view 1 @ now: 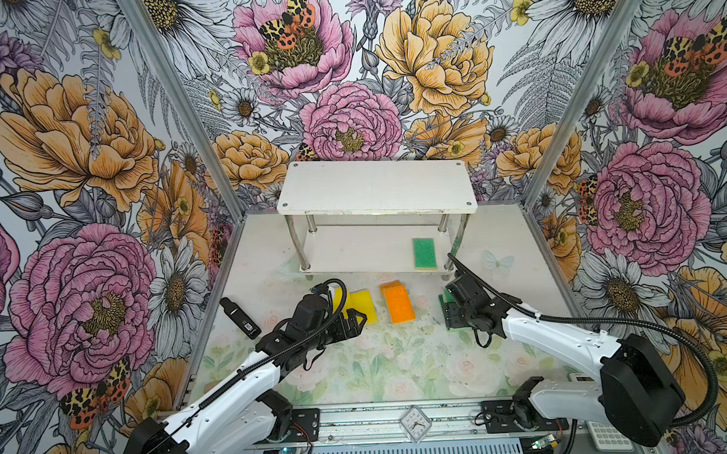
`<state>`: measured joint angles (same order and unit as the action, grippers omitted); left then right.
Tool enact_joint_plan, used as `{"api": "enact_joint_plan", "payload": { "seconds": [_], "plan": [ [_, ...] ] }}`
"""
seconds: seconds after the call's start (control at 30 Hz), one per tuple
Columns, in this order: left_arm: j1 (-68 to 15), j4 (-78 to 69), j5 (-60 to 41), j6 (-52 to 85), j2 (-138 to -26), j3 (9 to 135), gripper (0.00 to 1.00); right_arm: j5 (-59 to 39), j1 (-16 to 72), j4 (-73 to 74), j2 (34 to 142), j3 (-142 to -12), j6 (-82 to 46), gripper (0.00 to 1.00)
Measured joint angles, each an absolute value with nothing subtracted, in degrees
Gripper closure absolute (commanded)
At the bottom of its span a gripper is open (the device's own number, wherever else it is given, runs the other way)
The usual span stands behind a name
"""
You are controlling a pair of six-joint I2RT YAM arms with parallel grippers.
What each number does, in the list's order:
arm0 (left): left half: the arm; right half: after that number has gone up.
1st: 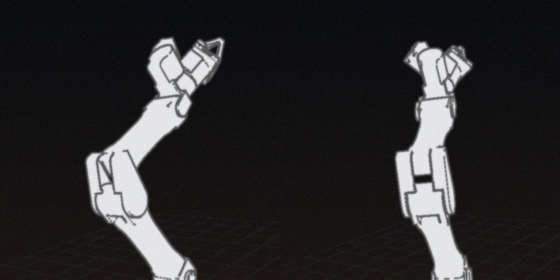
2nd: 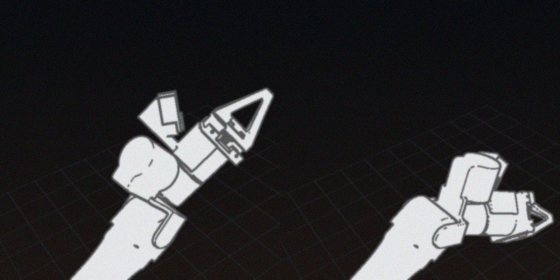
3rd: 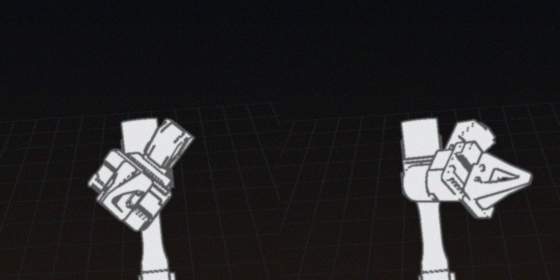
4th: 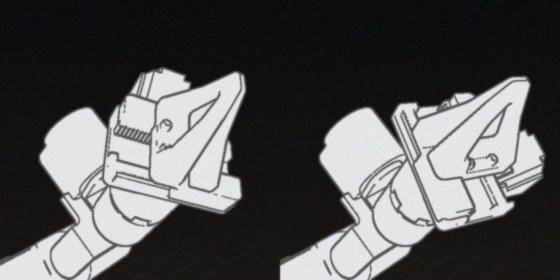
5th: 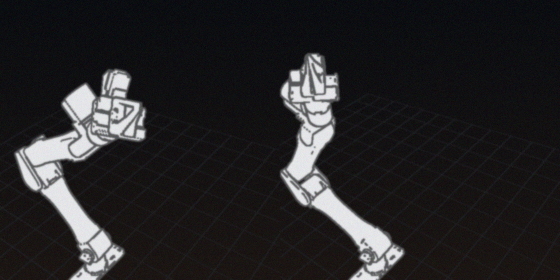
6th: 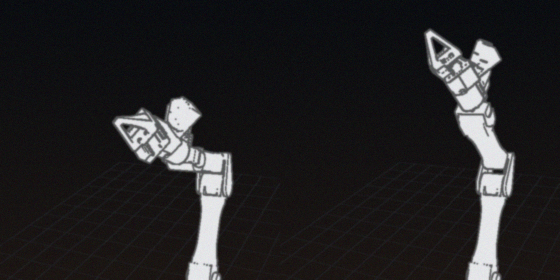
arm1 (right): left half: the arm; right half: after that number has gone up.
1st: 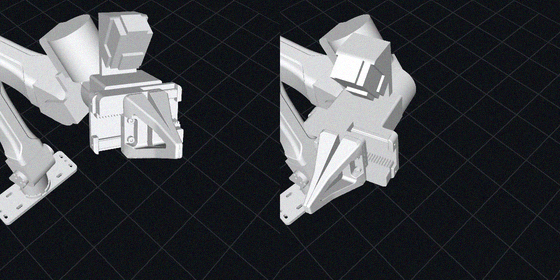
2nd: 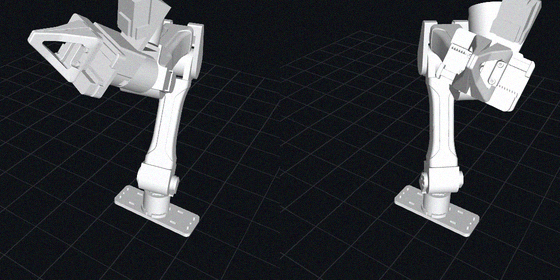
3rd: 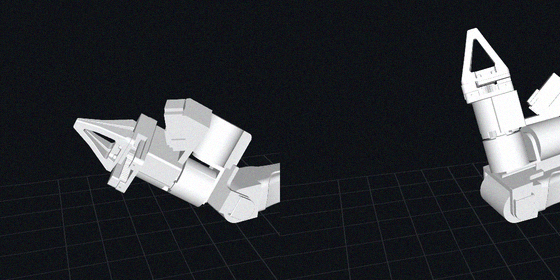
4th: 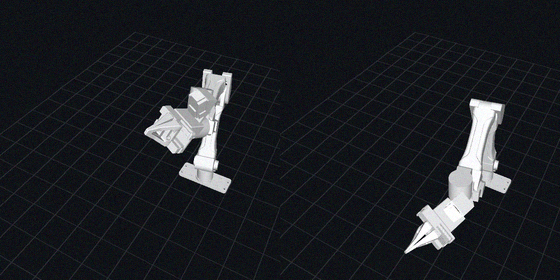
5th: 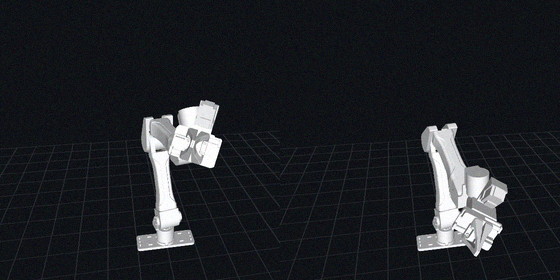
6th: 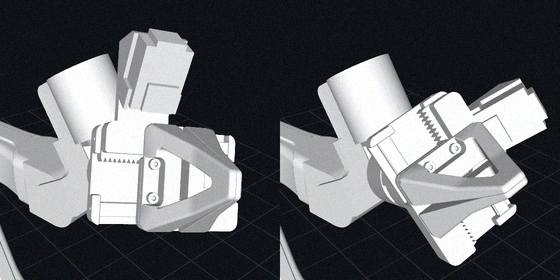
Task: Place and organize the cleaning sponges onto the shelf
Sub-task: 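Lower the right gripper onto the next green sponge and close it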
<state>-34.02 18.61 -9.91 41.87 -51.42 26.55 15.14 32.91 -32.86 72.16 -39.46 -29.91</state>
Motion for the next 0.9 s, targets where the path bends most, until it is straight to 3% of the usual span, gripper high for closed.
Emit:
{"api": "enact_joint_plan", "payload": {
  "seconds": [0.5, 0.9],
  "plan": [
    [-34.0, 18.6, -9.9, 41.9, -51.4, 26.5, 0.01, 15.1, 32.5, -30.9, 72.9, -38.6, -29.9, 0.29],
    [-34.0, 18.6, -9.9, 41.9, -51.4, 26.5, 0.01, 15.0, 32.2, -30.9, 72.0, -38.4, -29.9, 0.42]
  ]
}}
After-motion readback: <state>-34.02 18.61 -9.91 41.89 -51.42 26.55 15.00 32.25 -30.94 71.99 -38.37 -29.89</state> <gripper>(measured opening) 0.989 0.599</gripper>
